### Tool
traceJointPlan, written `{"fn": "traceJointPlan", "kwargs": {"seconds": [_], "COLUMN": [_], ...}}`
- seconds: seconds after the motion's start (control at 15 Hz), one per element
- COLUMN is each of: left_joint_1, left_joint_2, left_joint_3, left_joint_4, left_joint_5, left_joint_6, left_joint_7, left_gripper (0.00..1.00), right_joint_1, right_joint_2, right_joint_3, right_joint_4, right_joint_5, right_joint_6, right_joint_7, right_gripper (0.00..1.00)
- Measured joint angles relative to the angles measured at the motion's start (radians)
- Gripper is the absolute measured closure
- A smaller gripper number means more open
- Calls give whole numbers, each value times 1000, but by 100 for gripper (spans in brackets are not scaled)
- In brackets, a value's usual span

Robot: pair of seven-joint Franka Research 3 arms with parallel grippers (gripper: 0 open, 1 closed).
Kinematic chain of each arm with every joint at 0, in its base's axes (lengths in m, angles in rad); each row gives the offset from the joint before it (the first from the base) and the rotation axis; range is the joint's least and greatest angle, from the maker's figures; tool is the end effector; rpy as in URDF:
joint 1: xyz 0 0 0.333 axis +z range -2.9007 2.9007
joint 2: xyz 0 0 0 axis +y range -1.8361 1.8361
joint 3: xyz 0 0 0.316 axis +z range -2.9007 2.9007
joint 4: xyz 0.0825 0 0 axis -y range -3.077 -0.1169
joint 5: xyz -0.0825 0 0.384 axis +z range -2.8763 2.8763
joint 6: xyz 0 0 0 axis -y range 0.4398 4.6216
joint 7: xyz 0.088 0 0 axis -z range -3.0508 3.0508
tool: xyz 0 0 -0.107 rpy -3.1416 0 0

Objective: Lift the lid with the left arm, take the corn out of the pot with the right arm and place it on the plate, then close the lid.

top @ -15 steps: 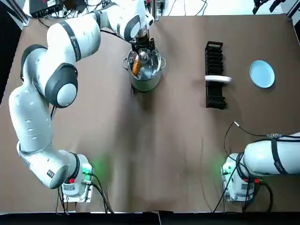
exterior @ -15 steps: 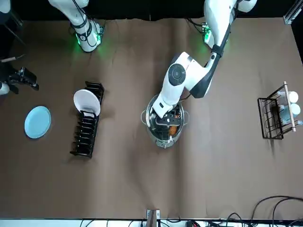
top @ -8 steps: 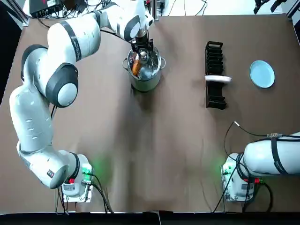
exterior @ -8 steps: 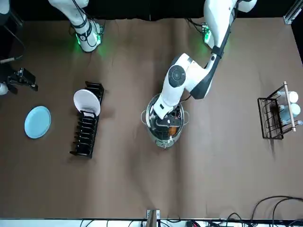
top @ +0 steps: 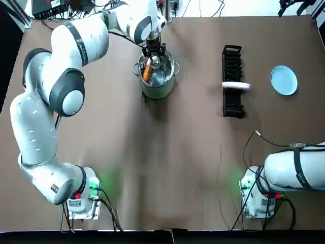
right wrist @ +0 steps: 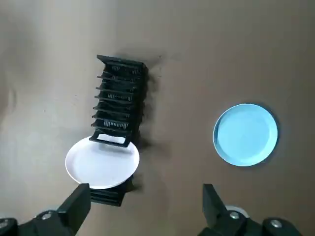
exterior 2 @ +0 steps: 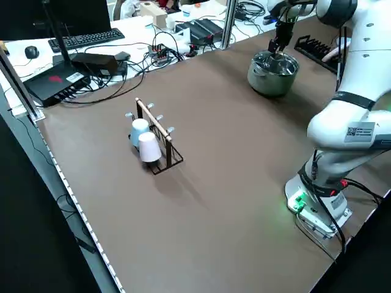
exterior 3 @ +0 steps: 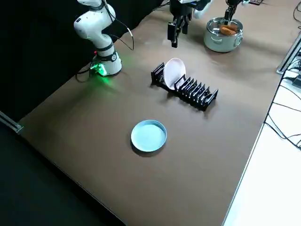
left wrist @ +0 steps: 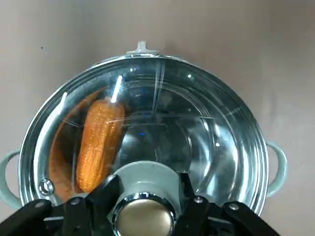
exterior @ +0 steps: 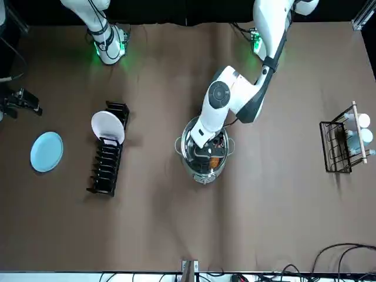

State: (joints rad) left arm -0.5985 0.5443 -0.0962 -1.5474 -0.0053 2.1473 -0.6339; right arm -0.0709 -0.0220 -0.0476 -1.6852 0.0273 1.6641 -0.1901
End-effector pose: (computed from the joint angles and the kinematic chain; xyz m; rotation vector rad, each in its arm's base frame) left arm 0.5457 -0.4418 0.3406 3.0627 -0.0655 0.0190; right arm 0.5500 -0.0630 0.5906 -3.1120 -0.1075 -0.0081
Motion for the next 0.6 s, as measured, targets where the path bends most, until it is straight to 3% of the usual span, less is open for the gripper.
{"fn": "traceJointPlan", "kwargs": {"seconds": [0.6], "left_joint_1": [0], "left_joint_2": [0], "left_joint_3": [-5], "left_joint_4": [11], "left_joint_5": [0], "left_joint_6": [-56], "left_joint_7": [-31], "left_gripper": [42], "right_joint_1": [1], "right_joint_2": [0], "right_joint_3": [3], "right_joint_4": [0], "right_joint_5": [0], "right_joint_6": [-5], "right_joint_7": [0], "right_gripper": [0]}}
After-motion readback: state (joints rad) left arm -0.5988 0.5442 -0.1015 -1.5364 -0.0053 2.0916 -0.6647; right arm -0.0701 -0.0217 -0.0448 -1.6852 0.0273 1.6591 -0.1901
